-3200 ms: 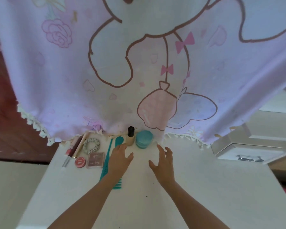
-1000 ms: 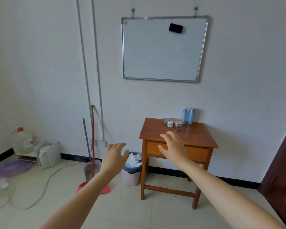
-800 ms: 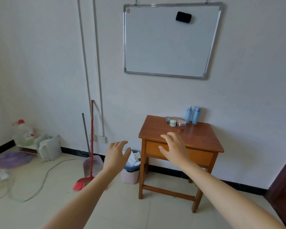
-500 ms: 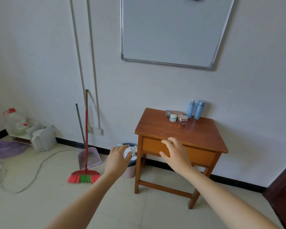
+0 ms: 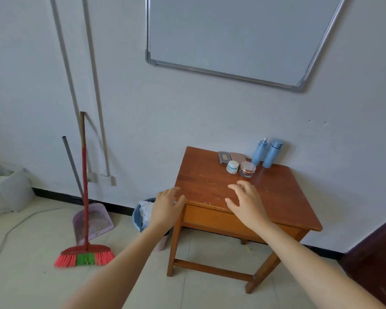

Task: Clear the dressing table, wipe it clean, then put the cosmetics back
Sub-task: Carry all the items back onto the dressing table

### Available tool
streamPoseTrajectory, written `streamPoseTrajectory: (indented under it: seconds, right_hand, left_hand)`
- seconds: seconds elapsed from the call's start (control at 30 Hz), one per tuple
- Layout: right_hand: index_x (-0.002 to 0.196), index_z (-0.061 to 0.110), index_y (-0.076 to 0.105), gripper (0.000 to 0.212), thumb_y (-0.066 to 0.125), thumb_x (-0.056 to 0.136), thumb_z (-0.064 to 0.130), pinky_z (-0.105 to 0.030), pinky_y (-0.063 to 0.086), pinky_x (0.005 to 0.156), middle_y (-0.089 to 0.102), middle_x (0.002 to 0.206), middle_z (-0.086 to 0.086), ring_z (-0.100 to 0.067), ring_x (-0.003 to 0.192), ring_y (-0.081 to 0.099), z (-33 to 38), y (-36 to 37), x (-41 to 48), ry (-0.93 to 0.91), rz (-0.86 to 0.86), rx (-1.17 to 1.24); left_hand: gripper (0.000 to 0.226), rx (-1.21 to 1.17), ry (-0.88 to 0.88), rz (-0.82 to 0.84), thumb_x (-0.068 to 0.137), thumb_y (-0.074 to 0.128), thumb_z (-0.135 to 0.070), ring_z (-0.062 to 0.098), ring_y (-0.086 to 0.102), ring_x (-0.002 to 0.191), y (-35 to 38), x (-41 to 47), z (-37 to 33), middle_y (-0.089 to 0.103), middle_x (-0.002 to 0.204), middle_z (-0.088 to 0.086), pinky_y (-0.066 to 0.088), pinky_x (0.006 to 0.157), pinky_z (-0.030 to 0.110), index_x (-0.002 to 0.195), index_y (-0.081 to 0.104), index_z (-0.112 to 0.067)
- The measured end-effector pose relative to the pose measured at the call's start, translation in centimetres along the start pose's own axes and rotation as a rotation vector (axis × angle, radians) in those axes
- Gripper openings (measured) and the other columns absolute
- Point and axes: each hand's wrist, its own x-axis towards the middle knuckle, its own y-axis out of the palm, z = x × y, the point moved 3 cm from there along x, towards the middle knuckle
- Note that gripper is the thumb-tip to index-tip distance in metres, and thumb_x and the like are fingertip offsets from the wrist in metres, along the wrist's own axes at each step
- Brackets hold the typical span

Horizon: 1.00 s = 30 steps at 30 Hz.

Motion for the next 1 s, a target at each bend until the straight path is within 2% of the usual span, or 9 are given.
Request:
streamPoseTrajectory:
  seconds: [0.13, 0.27, 0.37, 0.5, 0.57, 0.8, 1.0]
  right_hand:
    - [0.129, 0.016, 0.048, 0.041, 0.053, 0.091, 0.031, -0.033, 0.030, 0.106, 0.036, 0.141, -0.007, -0.021, 0.132, 0.031, -1.1, 3.5, 2.4, 0.043, 0.089, -0.020]
    - [0.132, 0.022, 0.042, 0.043, 0.049, 0.092, 0.036, -0.030, 0.030, 0.106, 0.031, 0.144, -0.003, -0.018, 0.133, 0.029, -5.1, 6.9, 2.3, 0.158, 0.218, -0.031]
    - [0.137, 0.022, 0.036, 0.049, 0.049, 0.092, 0.036, -0.031, 0.031, 0.107, 0.029, 0.145, -0.004, -0.019, 0.133, 0.029, -9.7, 7.7, 3.4, 0.261, 0.240, -0.033]
    - [0.140, 0.021, 0.030, 0.053, 0.048, 0.092, 0.035, -0.031, 0.031, 0.107, 0.028, 0.146, -0.007, -0.020, 0.134, 0.028, -16.2, 9.1, 6.5, 0.321, 0.241, -0.008]
    - [0.140, 0.022, 0.030, 0.053, 0.049, 0.092, 0.036, -0.030, 0.032, 0.106, 0.030, 0.145, -0.006, -0.019, 0.133, 0.030, -19.1, 9.9, 8.7, 0.342, 0.225, 0.042]
    - [0.140, 0.021, 0.029, 0.055, 0.050, 0.091, 0.036, -0.027, 0.034, 0.101, 0.034, 0.139, -0.004, -0.017, 0.126, 0.035, -26.8, 12.5, 14.8, 0.339, 0.241, 0.197]
    - [0.138, 0.018, 0.033, 0.056, 0.053, 0.089, 0.036, -0.031, 0.038, 0.099, 0.041, 0.135, -0.007, -0.021, 0.125, 0.037, -29.3, 15.3, 18.3, 0.254, 0.217, 0.160]
  left_hand:
    - [0.036, 0.014, -0.026, 0.048, 0.094, 0.044, -0.028, 0.019, 0.047, 0.119, 1.0, 4.7, 1.9, 0.052, 0.131, 0.005, 0.040, 0.099, 0.035, 0.129, 0.049, -0.016]
    - [0.036, 0.034, -0.077, 0.129, 0.093, 0.046, -0.027, 0.021, 0.053, 0.112, 4.5, 7.7, 3.8, 0.057, 0.126, 0.007, 0.043, 0.096, 0.034, 0.126, 0.052, -0.013]
    - [0.038, 0.076, -0.054, 0.180, 0.095, 0.045, -0.025, 0.021, 0.044, 0.122, 8.0, 10.0, 2.8, 0.053, 0.130, 0.006, 0.035, 0.100, 0.033, 0.130, 0.048, -0.013]
    - [0.040, 0.099, 0.008, 0.233, 0.095, 0.044, -0.029, 0.019, 0.037, 0.129, 13.6, 13.9, 0.3, 0.049, 0.136, 0.003, 0.035, 0.103, 0.031, 0.133, 0.044, -0.017]
    - [0.041, 0.110, -0.018, 0.244, 0.095, 0.043, -0.031, 0.018, 0.038, 0.129, 16.5, 16.2, -1.0, 0.048, 0.137, 0.002, 0.037, 0.103, 0.033, 0.134, 0.043, -0.018]
    - [0.042, 0.125, -0.151, 0.224, 0.094, 0.046, -0.030, 0.018, 0.042, 0.125, 24.9, 21.3, -5.4, 0.050, 0.134, 0.002, 0.040, 0.102, 0.033, 0.135, 0.041, -0.020]
    - [0.044, 0.234, -0.221, 0.259, 0.094, 0.045, -0.030, 0.014, 0.041, 0.124, 26.7, 22.2, -3.8, 0.050, 0.133, -0.001, 0.039, 0.102, 0.029, 0.136, 0.039, -0.020]
